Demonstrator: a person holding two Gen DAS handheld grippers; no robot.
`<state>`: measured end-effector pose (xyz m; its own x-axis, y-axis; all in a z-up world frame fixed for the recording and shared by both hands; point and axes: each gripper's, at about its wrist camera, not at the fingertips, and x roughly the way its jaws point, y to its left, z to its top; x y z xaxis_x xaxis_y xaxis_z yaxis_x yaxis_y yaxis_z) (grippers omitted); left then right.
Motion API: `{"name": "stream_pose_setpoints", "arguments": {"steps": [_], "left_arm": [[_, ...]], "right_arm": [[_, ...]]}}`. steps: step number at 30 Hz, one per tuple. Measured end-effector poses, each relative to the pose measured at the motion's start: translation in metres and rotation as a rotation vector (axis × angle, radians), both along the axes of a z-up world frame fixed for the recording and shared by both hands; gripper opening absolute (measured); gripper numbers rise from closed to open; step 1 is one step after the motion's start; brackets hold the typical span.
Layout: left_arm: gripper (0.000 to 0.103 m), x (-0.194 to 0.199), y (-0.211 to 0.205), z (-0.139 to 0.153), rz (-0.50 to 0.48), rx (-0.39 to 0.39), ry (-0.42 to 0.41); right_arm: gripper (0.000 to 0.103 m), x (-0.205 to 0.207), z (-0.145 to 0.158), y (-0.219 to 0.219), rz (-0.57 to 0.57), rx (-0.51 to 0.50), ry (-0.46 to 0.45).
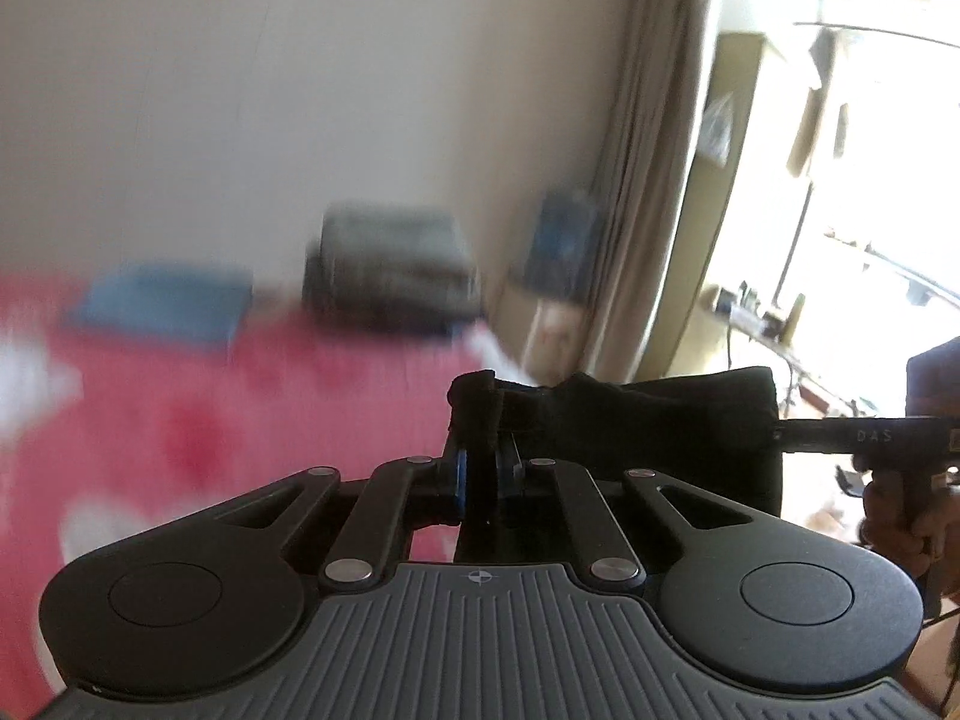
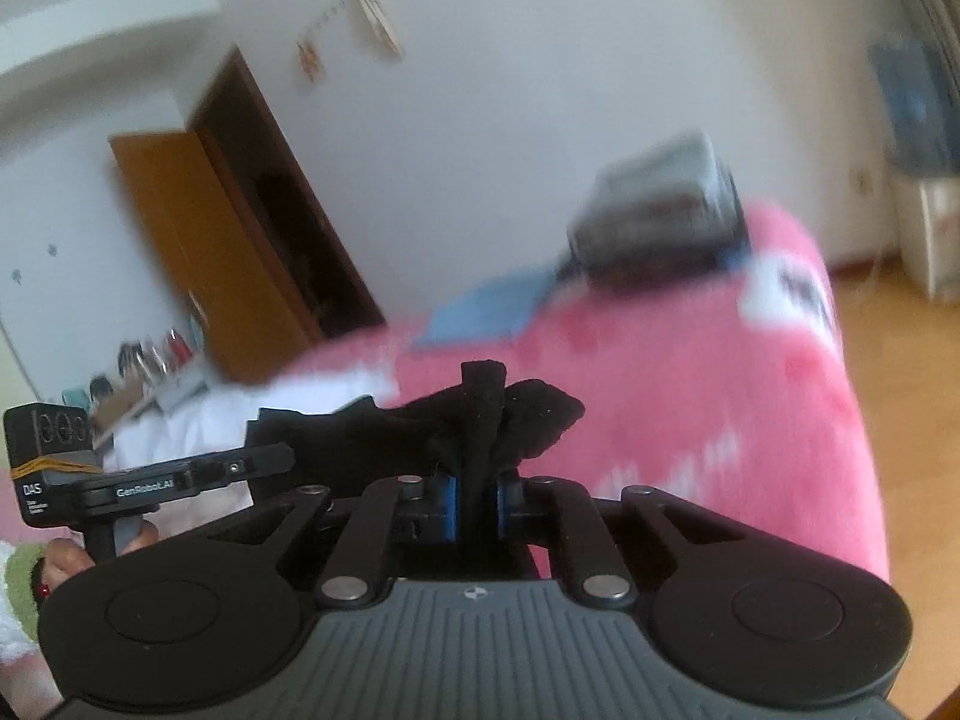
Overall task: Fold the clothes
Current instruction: 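Lift the folded T-shirt with both grippers and carry it across the bed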
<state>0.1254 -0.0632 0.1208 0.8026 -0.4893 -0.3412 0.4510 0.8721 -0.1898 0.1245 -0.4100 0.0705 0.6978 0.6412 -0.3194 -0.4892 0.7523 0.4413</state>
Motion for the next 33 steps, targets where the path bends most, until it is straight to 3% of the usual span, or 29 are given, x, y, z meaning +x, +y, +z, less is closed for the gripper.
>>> {"name": "stream_pose_setpoints", "arguments": {"steps": [9,13,16,18,21,25,33], "left_arm": [[0.006,0.049,0.001,0.176,0.119,-0.010,-0.228],[0.006,0.067,0.011,0.240,0.174,-0.021,-0.257],[0.006,0.088,0.027,0.270,0.187,-0.073,-0.236],[0.006,0.104,0.041,0.278,0.175,-0.120,-0.216],[0.006,0.125,0.061,0.277,0.145,-0.171,-0.220],[0.006,0.150,0.087,0.267,0.173,-0.194,-0.219],[0.006,0.225,0.118,0.228,0.344,-0.209,-0.105]], "right_arm": [[0.012,0.094,0.192,0.024,-0.065,-0.037,-0.283],[0.012,0.130,0.257,0.057,-0.088,-0.055,-0.300],[0.012,0.156,0.304,0.083,-0.105,-0.068,-0.306],[0.012,0.174,0.329,0.101,-0.120,-0.078,-0.307],[0.012,0.195,0.342,0.131,-0.155,-0.111,-0.295],[0.012,0.228,0.354,0.172,-0.163,-0.135,-0.270],[0.012,0.344,0.319,0.253,-0.053,-0.159,-0.199]]}}
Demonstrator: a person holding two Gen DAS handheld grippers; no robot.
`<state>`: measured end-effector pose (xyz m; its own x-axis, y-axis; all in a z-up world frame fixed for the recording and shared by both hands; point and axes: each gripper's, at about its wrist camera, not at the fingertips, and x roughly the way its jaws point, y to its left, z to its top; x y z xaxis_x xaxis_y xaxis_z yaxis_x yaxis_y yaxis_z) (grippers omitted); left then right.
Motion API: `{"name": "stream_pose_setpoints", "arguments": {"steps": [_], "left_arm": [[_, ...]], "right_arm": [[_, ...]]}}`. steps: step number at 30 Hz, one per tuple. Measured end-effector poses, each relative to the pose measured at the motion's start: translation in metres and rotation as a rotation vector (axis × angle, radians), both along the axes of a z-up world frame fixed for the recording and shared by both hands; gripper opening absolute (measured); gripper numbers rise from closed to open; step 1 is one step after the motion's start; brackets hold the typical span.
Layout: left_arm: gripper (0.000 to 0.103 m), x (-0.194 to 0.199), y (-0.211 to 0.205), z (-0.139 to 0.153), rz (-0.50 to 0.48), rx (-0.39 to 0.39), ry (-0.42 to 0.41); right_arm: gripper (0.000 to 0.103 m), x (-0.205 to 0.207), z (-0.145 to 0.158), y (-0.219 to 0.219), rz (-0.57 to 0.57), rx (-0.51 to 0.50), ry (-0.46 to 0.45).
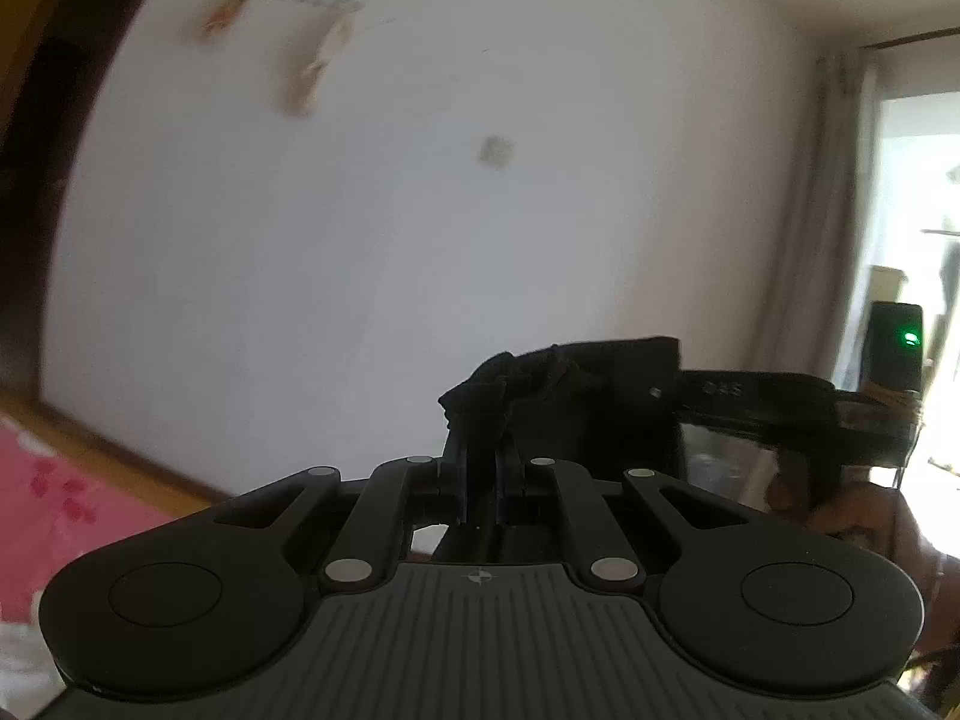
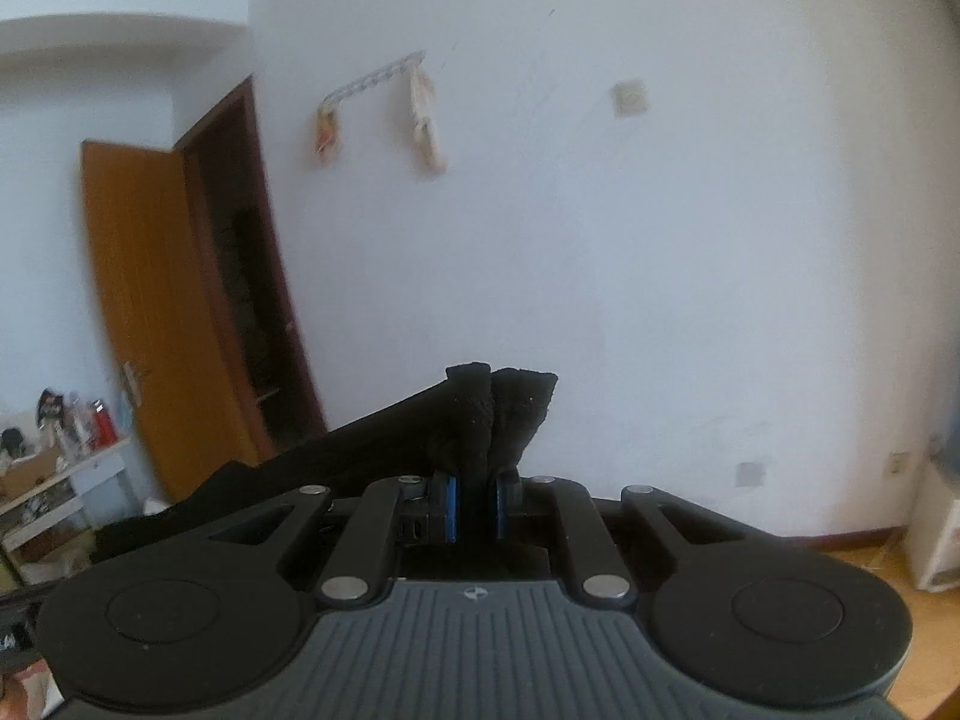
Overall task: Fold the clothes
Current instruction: 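Lift the folded T-shirt with both grippers and carry it across the bed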
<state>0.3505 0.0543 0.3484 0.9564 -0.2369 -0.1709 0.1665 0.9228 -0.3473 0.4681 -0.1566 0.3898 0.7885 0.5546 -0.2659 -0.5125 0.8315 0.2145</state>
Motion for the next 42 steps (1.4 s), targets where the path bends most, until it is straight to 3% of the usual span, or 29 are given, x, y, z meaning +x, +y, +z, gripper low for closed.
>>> {"name": "stream_pose_setpoints", "arguments": {"steps": [10,18,28,37,42], "left_arm": [[0.006,0.110,-0.019,-0.092,0.278,0.011,0.094],[0.006,0.164,-0.035,-0.162,0.338,-0.065,0.149],[0.006,0.193,-0.032,-0.217,0.381,-0.137,0.238],[0.006,0.205,0.007,-0.247,0.463,-0.169,0.256],[0.006,0.206,0.036,-0.261,0.516,-0.229,0.275]], "right_arm": [[0.012,0.181,-0.117,0.063,0.322,0.034,0.022],[0.012,0.279,-0.178,0.069,0.504,-0.074,0.077],[0.012,0.312,-0.223,0.077,0.633,-0.250,0.109],[0.012,0.332,-0.267,0.123,0.657,-0.314,0.133],[0.012,0.333,-0.285,0.161,0.674,-0.372,0.140]]}}
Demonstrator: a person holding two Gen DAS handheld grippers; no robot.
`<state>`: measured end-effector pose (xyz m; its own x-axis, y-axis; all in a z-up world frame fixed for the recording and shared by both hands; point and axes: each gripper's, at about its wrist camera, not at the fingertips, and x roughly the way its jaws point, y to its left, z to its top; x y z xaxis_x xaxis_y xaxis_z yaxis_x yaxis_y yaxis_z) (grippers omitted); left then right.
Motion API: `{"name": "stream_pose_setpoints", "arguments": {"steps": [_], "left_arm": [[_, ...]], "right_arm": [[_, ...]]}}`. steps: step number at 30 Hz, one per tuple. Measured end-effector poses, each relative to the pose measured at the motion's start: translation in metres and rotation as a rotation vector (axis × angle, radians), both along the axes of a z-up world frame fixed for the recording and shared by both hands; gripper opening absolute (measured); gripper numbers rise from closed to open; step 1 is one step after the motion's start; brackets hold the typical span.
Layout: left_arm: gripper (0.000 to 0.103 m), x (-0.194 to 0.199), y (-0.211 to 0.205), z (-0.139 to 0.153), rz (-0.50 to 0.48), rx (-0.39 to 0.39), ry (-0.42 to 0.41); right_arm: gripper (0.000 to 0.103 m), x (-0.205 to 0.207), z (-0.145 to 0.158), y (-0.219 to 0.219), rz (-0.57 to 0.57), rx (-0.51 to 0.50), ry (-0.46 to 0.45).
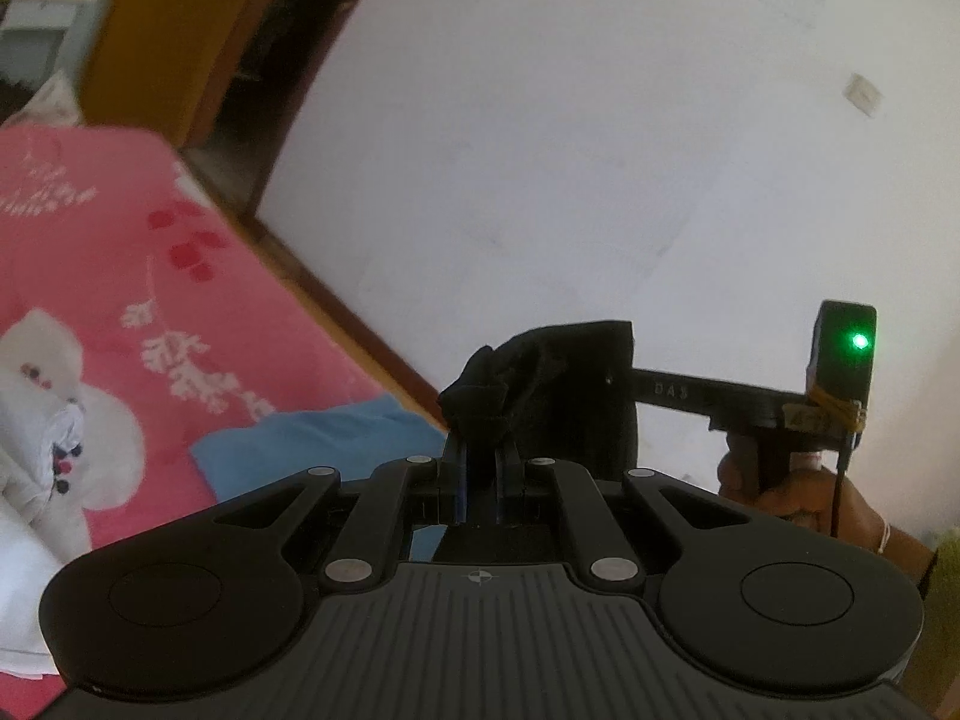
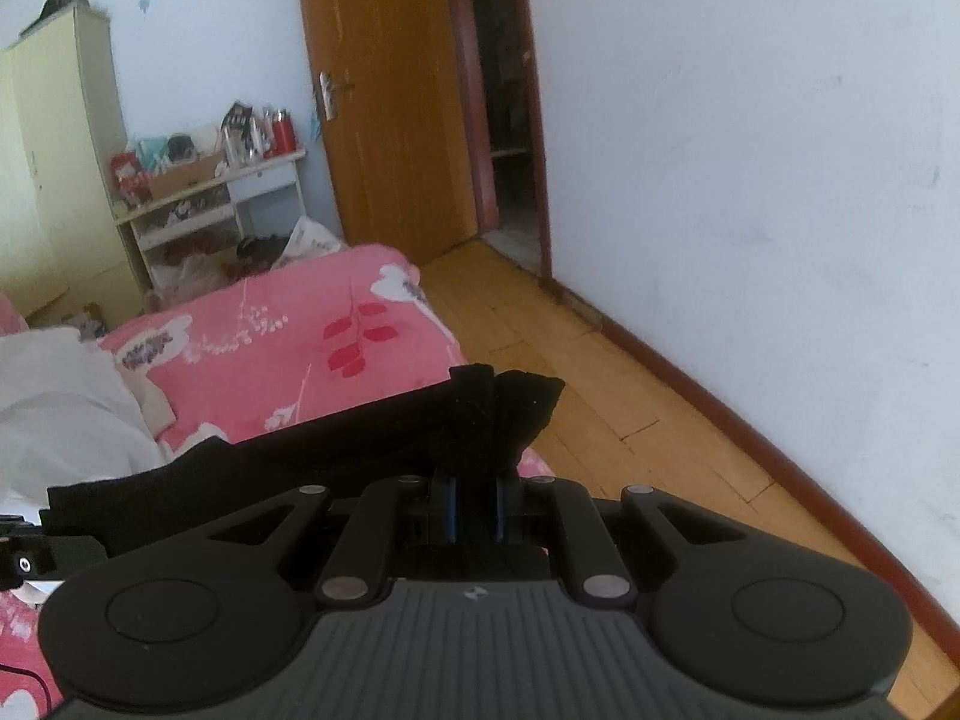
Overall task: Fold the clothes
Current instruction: 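Lift the folded T-shirt with both grippers and carry it across the bed, then lower the folded T-shirt beside the grey clothes stack and open both grippers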
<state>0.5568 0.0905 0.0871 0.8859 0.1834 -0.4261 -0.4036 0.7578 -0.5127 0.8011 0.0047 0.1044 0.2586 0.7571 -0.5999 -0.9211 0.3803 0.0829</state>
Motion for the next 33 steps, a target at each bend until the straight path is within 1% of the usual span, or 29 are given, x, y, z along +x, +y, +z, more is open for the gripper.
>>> {"name": "stream_pose_setpoints", "arguments": {"steps": [5,10,16,20,24,26,28,29,30,31,32,33], "left_arm": [[0.006,-0.001,0.031,-0.024,0.059,-0.062,0.036],[0.006,-0.001,0.059,-0.049,0.107,-0.120,0.090],[0.006,-0.005,0.079,-0.064,0.132,-0.172,0.100],[0.006,0.000,0.089,-0.080,0.141,-0.190,0.129],[0.006,0.005,0.100,-0.095,0.149,-0.208,0.158],[0.007,0.008,0.105,-0.103,0.153,-0.217,0.173],[0.009,0.010,0.111,-0.110,0.158,-0.225,0.187],[0.011,0.012,0.113,-0.114,0.160,-0.230,0.194],[0.012,0.013,0.116,-0.118,0.162,-0.234,0.201],[0.018,0.013,0.118,-0.119,0.169,-0.236,0.203],[0.022,0.010,0.120,-0.117,0.184,-0.234,0.196],[0.023,0.008,0.122,-0.115,0.198,-0.232,0.190]], "right_arm": [[0.012,0.001,-0.018,0.038,0.022,-0.055,-0.008],[0.012,-0.007,-0.037,0.071,0.031,-0.153,-0.031],[0.012,-0.019,-0.053,0.106,0.063,-0.252,-0.071],[0.012,-0.021,-0.065,0.126,0.069,-0.313,-0.103],[0.012,-0.021,-0.082,0.138,0.045,-0.332,-0.112],[0.013,-0.021,-0.095,0.143,0.021,-0.336,-0.114],[0.016,-0.020,-0.108,0.143,-0.016,-0.335,-0.105],[0.025,-0.020,-0.114,0.142,-0.040,-0.329,-0.105],[0.043,-0.019,-0.118,0.141,-0.072,-0.322,-0.109],[0.048,-0.017,-0.118,0.138,-0.114,-0.303,-0.113],[0.049,-0.015,-0.116,0.134,-0.145,-0.270,-0.107],[0.051,-0.011,-0.111,0.129,-0.167,-0.230,-0.095]]}}
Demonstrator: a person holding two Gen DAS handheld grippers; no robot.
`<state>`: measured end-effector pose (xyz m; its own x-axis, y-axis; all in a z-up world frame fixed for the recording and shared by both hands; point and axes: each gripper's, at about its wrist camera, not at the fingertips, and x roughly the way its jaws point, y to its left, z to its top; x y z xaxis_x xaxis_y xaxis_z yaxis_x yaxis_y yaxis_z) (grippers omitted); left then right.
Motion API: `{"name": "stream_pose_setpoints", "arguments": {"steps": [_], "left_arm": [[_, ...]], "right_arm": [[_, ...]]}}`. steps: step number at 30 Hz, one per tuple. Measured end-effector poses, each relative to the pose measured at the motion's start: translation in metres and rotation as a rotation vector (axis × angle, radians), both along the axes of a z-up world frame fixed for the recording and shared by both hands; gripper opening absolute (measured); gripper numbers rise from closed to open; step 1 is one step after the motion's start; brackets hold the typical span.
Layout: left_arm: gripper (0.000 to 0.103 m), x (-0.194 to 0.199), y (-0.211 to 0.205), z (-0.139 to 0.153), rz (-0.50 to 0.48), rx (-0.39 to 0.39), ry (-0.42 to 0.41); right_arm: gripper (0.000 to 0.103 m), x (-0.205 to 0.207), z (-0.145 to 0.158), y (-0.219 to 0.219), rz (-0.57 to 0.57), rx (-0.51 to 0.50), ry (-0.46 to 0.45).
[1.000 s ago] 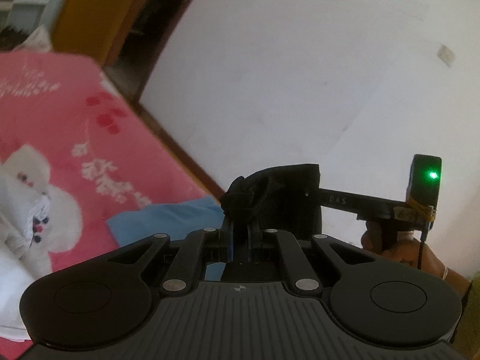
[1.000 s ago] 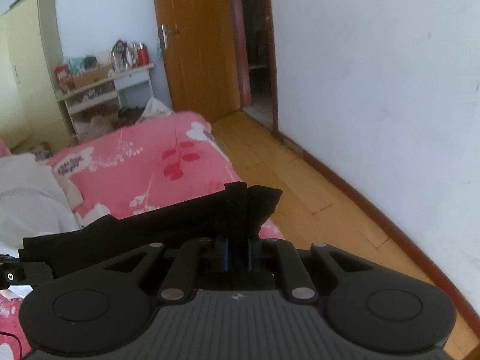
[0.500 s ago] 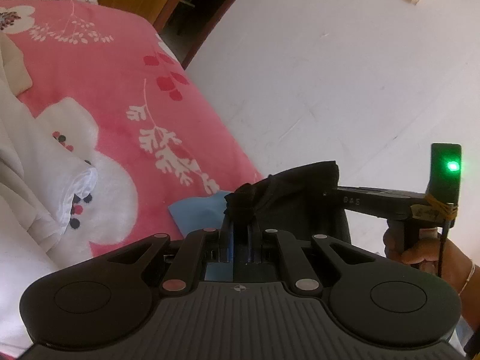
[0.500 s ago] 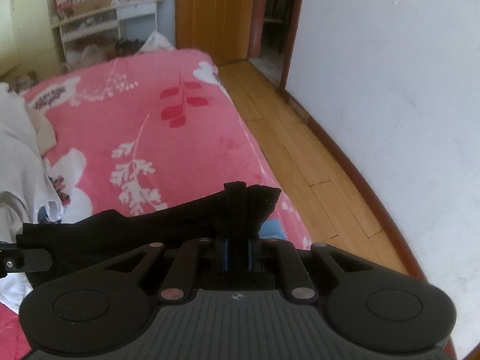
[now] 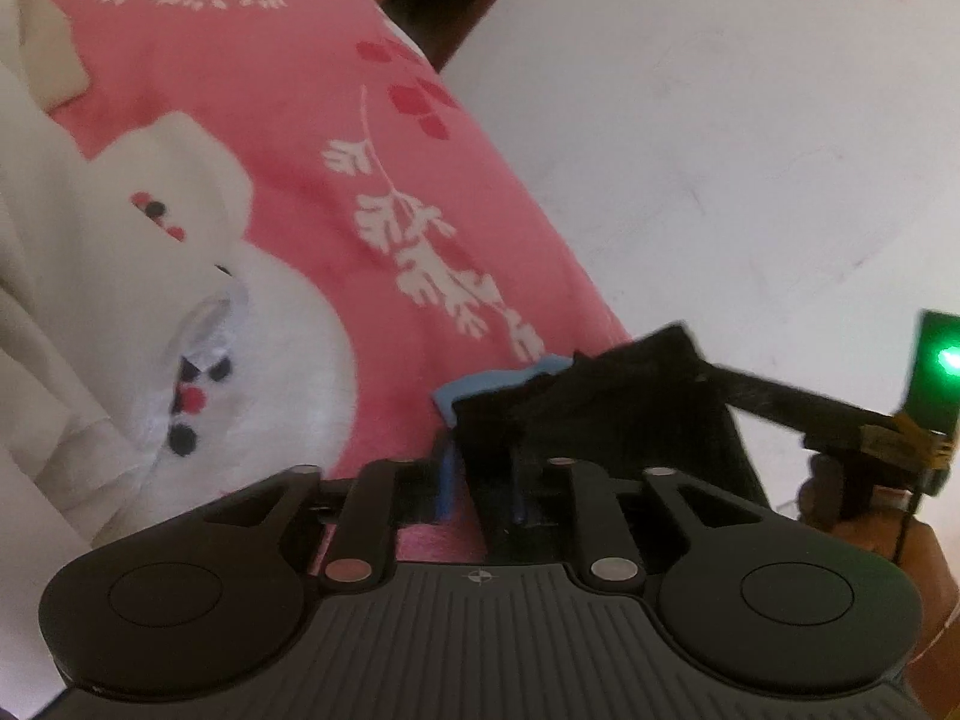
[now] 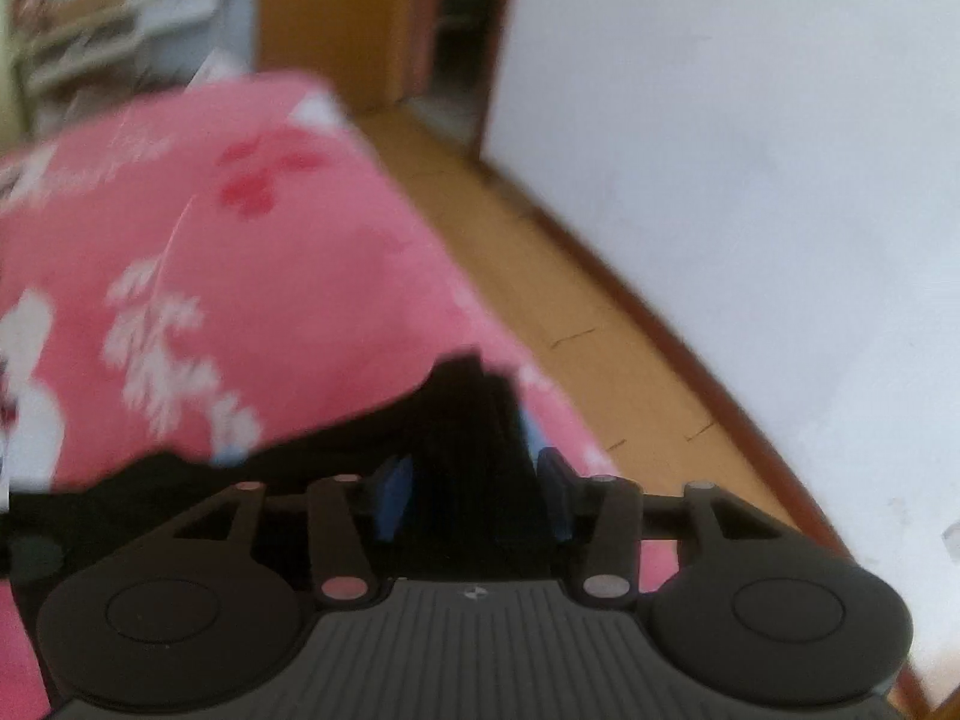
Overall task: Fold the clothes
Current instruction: 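Lower the folded T-shirt beside the grey clothes stack and open both grippers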
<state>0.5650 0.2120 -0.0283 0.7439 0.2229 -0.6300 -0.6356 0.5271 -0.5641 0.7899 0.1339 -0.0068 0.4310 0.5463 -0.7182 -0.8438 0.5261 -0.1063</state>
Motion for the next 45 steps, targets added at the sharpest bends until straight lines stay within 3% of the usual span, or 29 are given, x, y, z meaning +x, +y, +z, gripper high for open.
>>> {"name": "stream_pose_setpoints", "arguments": {"steps": [2,5,7,8,9,12,14,17,19,22,25,28,30,32,35,40,42,45], "left_arm": [[0.027,-0.005,0.003,0.004,0.030,0.007,-0.009],[0.027,-0.011,0.007,0.011,0.069,0.026,-0.023],[0.027,-0.016,0.004,0.023,0.065,0.082,-0.035],[0.027,-0.017,-0.001,0.030,0.049,0.131,-0.041],[0.027,-0.015,-0.007,0.033,0.024,0.171,-0.039],[0.027,0.001,-0.026,0.033,-0.088,0.260,-0.003],[0.027,0.011,-0.038,0.033,-0.163,0.319,0.021],[0.027,0.029,-0.041,0.021,-0.196,0.346,0.101],[0.027,0.034,-0.038,0.015,-0.189,0.357,0.144],[0.027,0.027,-0.030,0.019,-0.171,0.353,0.139],[0.027,0.026,-0.030,0.027,-0.182,0.385,0.115],[0.027,0.047,-0.034,0.018,-0.232,0.405,0.171],[0.028,0.060,-0.036,0.011,-0.254,0.414,0.210],[0.033,0.067,-0.035,0.002,-0.235,0.406,0.242],[0.033,0.062,-0.033,0.005,-0.199,0.380,0.219],[0.039,0.052,-0.037,0.022,-0.229,0.434,0.179],[0.040,0.059,-0.034,0.019,-0.243,0.459,0.219],[0.040,0.066,-0.020,0.008,-0.220,0.433,0.300]], "right_arm": [[0.057,0.011,0.012,-0.010,-0.043,0.076,0.027],[0.058,0.028,0.036,-0.035,-0.134,0.212,0.062],[0.054,0.037,0.050,-0.058,-0.164,0.315,0.151],[0.041,0.038,0.054,-0.066,-0.154,0.338,0.192],[0.032,0.037,0.056,-0.071,-0.128,0.338,0.227],[0.021,0.029,0.042,-0.065,-0.015,0.258,0.347],[0.021,0.026,0.020,-0.047,0.006,0.175,0.397],[0.020,0.038,-0.009,-0.026,-0.138,0.160,0.409],[0.020,0.053,-0.016,-0.029,-0.291,0.244,0.428],[0.021,0.048,0.013,-0.065,-0.432,0.373,0.259],[0.021,0.029,0.043,-0.112,-0.464,0.371,0.152],[0.021,0.005,0.046,-0.156,-0.434,0.271,0.203],[0.021,-0.006,0.028,-0.167,-0.404,0.176,0.243],[0.017,-0.001,0.001,-0.179,-0.480,0.094,0.249],[0.016,0.007,-0.010,-0.201,-0.611,0.168,0.286],[0.017,-0.032,0.005,-0.209,-0.563,0.205,0.258],[0.017,-0.049,0.010,-0.211,-0.535,0.214,0.245],[0.017,-0.055,0.004,-0.220,-0.597,0.201,0.238]]}}
